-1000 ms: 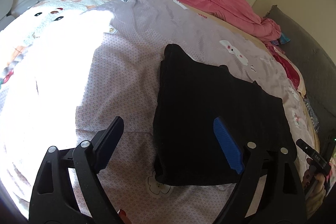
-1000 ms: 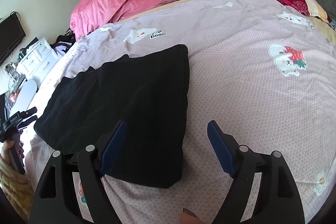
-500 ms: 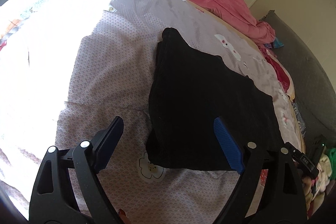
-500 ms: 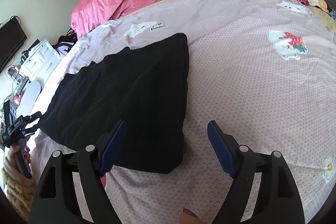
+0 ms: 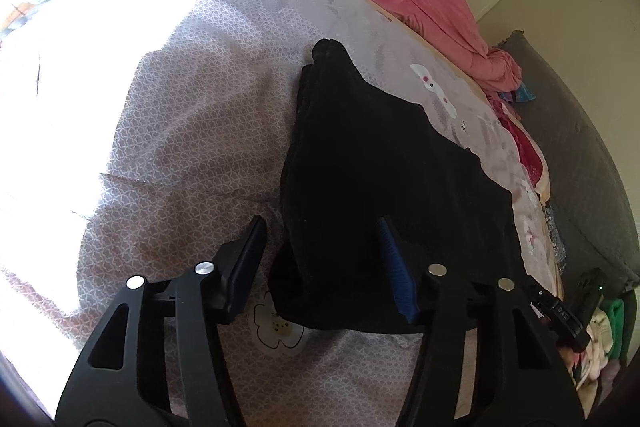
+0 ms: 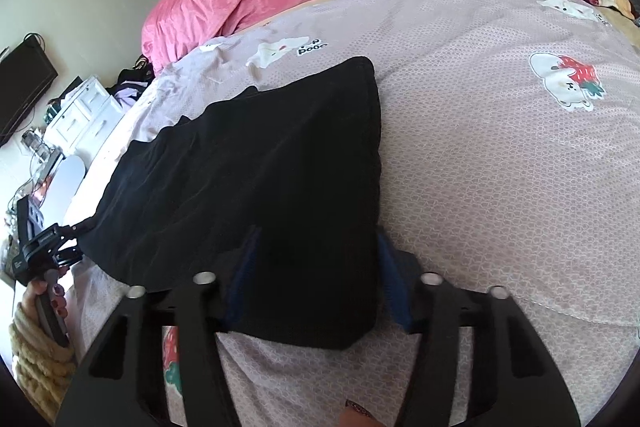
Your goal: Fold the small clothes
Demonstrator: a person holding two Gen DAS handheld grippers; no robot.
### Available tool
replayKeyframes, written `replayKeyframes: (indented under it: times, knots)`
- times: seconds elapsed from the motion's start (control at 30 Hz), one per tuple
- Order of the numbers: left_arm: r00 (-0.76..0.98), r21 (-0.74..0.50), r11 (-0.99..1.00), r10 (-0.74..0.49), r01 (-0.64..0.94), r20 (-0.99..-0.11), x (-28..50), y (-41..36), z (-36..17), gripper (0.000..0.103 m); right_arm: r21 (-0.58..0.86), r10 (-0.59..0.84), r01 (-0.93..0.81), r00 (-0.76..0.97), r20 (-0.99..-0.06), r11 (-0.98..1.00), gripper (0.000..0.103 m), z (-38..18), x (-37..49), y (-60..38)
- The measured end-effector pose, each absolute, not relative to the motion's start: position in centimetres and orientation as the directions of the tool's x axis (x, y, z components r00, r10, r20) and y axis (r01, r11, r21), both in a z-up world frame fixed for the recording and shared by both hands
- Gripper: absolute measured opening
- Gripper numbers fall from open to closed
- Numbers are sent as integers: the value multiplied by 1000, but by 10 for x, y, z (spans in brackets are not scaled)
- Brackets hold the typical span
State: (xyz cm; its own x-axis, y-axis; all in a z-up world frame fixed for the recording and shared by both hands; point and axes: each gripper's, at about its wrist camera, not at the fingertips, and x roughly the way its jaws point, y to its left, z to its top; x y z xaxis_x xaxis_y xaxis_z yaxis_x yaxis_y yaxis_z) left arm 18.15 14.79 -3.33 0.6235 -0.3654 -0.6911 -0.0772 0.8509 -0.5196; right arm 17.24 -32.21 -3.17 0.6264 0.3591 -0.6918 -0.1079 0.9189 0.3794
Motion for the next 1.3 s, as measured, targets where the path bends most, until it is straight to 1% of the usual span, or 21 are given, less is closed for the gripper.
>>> replayKeyframes:
  times: [0.03,0.07,0.1,0.13,0.17,0.3,0.53,0.73,1.0,1.1,1.17,1.3]
  knots:
    - [628,-524,849,-369,-72,-685,181,148,-32,33,380,360,-109,625,-692,919,39,-32,174,-321]
    - [631,-527,847,-373,-68,-680,180,148,-31,26,372,354,-108,626,-695,922,29,-32,176,-321]
    - [633,-528,847,-374,-65,-678,179,148,-30,23,362,345,-107,629,-696,926,24,-32,176,-321]
    - [634,-526,848,-372,-64,-678,178,147,-29,21,357,341,-107,634,-694,928,15,-31,176,-321]
    - [635,-525,849,-373,-61,-677,177,147,-29,17,357,340,-108,639,-690,928,9,-29,176,-323]
    - [635,-511,858,-368,-50,-679,175,145,-26,13,366,346,-114,657,-669,924,8,-24,172,-330]
    - [645,-512,857,-365,-49,-672,166,147,-24,12,403,376,-123,667,-644,907,7,-15,158,-342]
    - [642,-533,843,-374,-65,-670,157,155,-27,11,406,378,-119,661,-649,906,7,-17,148,-344]
    - [625,-531,844,-375,-75,-684,154,156,-34,12,406,355,-73,639,-682,911,7,-33,151,-342]
    - [622,-527,846,-371,-81,-690,153,155,-36,12,387,333,-60,639,-694,920,10,-37,150,-341]
    - [621,-524,847,-367,-85,-693,150,156,-37,12,381,321,-47,639,-699,924,18,-40,150,-341]
    - [618,-500,861,-346,-90,-706,148,154,-37,13,382,320,-41,635,-703,923,20,-44,149,-343]
